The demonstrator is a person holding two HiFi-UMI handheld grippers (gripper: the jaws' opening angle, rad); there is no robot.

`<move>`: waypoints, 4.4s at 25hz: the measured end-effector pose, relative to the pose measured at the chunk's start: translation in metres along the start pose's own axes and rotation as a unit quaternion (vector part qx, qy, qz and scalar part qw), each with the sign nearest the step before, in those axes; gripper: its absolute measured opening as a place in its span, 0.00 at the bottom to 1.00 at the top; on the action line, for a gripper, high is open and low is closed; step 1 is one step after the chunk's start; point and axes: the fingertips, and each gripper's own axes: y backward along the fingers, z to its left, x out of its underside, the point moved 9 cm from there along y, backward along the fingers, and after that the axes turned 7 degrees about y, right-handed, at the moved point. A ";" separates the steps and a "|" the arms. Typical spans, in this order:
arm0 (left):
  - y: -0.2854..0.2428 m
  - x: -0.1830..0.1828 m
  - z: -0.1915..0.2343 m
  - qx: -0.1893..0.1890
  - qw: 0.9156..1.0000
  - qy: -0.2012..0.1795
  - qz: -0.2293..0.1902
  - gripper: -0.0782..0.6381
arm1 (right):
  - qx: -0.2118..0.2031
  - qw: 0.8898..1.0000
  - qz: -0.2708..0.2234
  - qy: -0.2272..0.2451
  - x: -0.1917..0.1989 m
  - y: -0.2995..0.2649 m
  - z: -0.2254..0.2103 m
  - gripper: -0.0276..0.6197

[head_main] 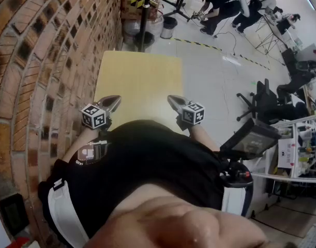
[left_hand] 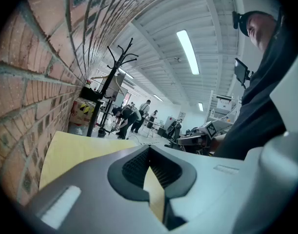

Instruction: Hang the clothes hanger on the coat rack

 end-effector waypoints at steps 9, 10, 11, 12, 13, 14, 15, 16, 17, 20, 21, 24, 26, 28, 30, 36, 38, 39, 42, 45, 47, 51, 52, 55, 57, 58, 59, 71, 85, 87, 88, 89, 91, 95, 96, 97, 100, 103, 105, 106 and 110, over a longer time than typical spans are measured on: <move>-0.002 -0.001 -0.011 0.021 1.000 0.012 0.003 0.11 | 0.002 1.000 -0.012 0.012 0.009 -0.018 0.011 0.06; -0.002 0.002 -0.009 0.019 1.000 0.009 0.010 0.11 | 0.002 1.000 -0.012 0.016 0.014 -0.016 0.005 0.06; -0.001 0.006 -0.009 0.015 1.000 0.005 0.020 0.11 | -0.001 1.000 -0.011 0.014 0.016 -0.013 0.002 0.06; -0.001 0.010 -0.011 0.010 0.999 -0.002 0.033 0.11 | -0.005 1.000 -0.011 0.008 0.014 -0.007 0.001 0.06; -0.002 0.014 -0.014 0.005 0.999 -0.009 0.043 0.11 | -0.010 1.000 -0.012 0.002 0.011 0.001 -0.001 0.06; -0.005 0.017 -0.019 -0.002 0.999 -0.013 0.049 0.11 | -0.011 1.000 -0.013 0.000 0.010 0.010 -0.006 0.06; -0.010 0.019 -0.025 -0.008 0.999 -0.014 0.049 0.11 | -0.012 1.000 -0.015 0.000 0.008 0.019 -0.013 0.06; -0.017 0.022 -0.031 -0.014 0.999 -0.012 0.045 0.11 | -0.014 1.000 -0.017 0.002 0.006 0.028 -0.021 0.06; -0.026 0.025 -0.040 -0.018 0.999 -0.008 0.038 0.11 | -0.017 1.000 -0.017 0.005 0.006 0.038 -0.030 0.06; -0.065 0.040 -0.075 -0.017 1.000 0.013 0.018 0.11 | -0.027 0.999 -0.014 0.011 0.009 0.070 -0.058 0.06; -0.081 0.045 -0.089 -0.010 1.000 0.020 0.014 0.11 | -0.029 0.999 -0.013 0.014 0.010 0.082 -0.069 0.06; -0.132 0.059 -0.134 0.014 0.999 0.024 0.017 0.11 | -0.035 0.999 -0.003 0.032 0.018 0.118 -0.104 0.06; -0.158 0.066 -0.160 0.020 0.999 0.021 0.017 0.11 | -0.039 0.998 0.003 0.041 0.023 0.140 -0.124 0.06; -0.174 0.071 -0.180 0.022 0.999 0.016 0.018 0.11 | -0.042 0.998 0.004 0.038 0.027 0.158 -0.136 0.06; -0.185 0.075 -0.192 0.021 0.999 0.007 0.023 0.11 | -0.041 0.999 0.004 0.034 0.031 0.172 -0.147 0.06; -0.199 0.075 -0.198 0.033 0.999 0.003 0.026 0.11 | -0.019 1.000 -0.003 0.019 0.035 0.193 -0.160 0.06; -0.202 0.072 -0.193 0.043 0.999 0.002 0.027 0.11 | -0.005 1.000 -0.006 0.013 0.032 0.197 -0.159 0.06; -0.202 0.072 -0.189 0.047 0.998 0.005 0.029 0.11 | 0.004 1.000 -0.006 0.008 0.032 0.198 -0.158 0.06; -0.199 0.070 -0.180 0.059 0.997 0.010 0.039 0.11 | 0.024 1.000 -0.003 -0.003 0.031 0.205 -0.151 0.06; -0.200 0.065 -0.171 0.068 0.996 0.000 0.049 0.11 | 0.038 0.999 -0.008 -0.007 0.030 0.209 -0.147 0.06; -0.204 0.061 -0.165 0.064 0.997 0.001 0.051 0.11 | 0.044 0.999 -0.010 -0.010 0.030 0.213 -0.148 0.06; -0.213 0.061 -0.169 0.063 0.997 0.004 0.045 0.11 | 0.055 0.998 -0.010 -0.018 0.035 0.227 -0.161 0.06; -0.216 0.061 -0.170 0.060 0.997 0.004 0.045 0.11 | 0.055 0.998 -0.011 -0.020 0.036 0.229 -0.167 0.06; -0.229 0.063 -0.175 0.046 0.998 0.007 0.041 0.11 | 0.043 0.999 -0.009 -0.009 0.035 0.233 -0.185 0.06; -0.245 0.066 -0.184 0.038 0.998 0.004 0.039 0.11 | 0.031 0.999 -0.011 -0.001 0.034 0.239 -0.203 0.06; -0.254 0.068 -0.189 0.033 0.999 0.002 0.038 0.11 | 0.026 1.000 -0.012 -0.001 0.033 0.243 -0.215 0.06; -0.265 0.069 -0.195 0.027 0.999 0.001 0.036 0.11 | 0.020 1.000 -0.014 0.000 0.033 0.247 -0.229 0.06; -0.453 0.090 -0.298 0.040 0.999 0.015 0.024 0.11 | 0.005 0.999 0.007 0.032 0.027 0.351 -0.387 0.06; -0.577 0.036 -0.229 0.072 0.997 0.006 0.038 0.11 | 0.041 0.999 0.008 0.015 -0.012 0.314 -0.498 0.06; -0.593 0.018 -0.202 0.079 0.996 0.010 0.036 0.11 | 0.045 0.999 0.007 0.021 -0.036 0.291 -0.512 0.06; -0.600 0.009 -0.189 0.083 0.996 0.012 0.038 0.11 | 0.048 0.999 0.003 0.022 -0.048 0.280 -0.520 0.06; -0.606 -0.001 -0.177 0.087 0.995 0.011 0.041 0.11 | 0.051 0.998 -0.001 0.022 -0.059 0.270 -0.528 0.06; -0.619 -0.020 -0.154 0.096 0.994 0.006 0.047 0.11 | 0.059 0.998 -0.005 0.021 -0.079 0.248 -0.546 0.06; -0.639 -0.058 -0.112 0.106 0.993 -0.002 0.047 0.11 | 0.065 0.998 -0.008 0.019 -0.112 0.203 -0.577 0.06; -0.642 -0.066 -0.103 0.102 0.994 0.001 0.042 0.11 | 0.062 0.998 -0.007 0.018 -0.118 0.193 -0.582 0.06; -0.644 -0.072 -0.095 0.097 0.995 0.008 0.036 0.11 | 0.058 0.998 -0.004 0.019 -0.123 0.185 -0.588 0.06; -0.649 -0.082 -0.074 0.080 0.996 0.027 0.022 0.11 | 0.048 0.999 0.006 0.016 -0.133 0.161 -0.611 0.06; -0.659 -0.085 -0.053 0.057 0.997 0.036 0.028 0.11 | 0.036 0.999 0.012 0.014 -0.142 0.133 -0.640 0.06; -0.670 -0.090 -0.037 0.040 0.998 0.041 0.028 0.11 | 0.020 1.000 0.013 0.016 -0.152 0.111 -0.661 0.06; -0.678 -0.094 -0.029 0.031 0.998 0.043 0.026 0.11 | 0.012 1.000 0.013 0.016 -0.157 0.100 -0.674 0.06; -0.720 -0.118 0.002 -0.002 0.999 0.037 0.013 0.11 | -0.022 0.999 0.013 0.022 -0.183 0.055 -0.736 0.06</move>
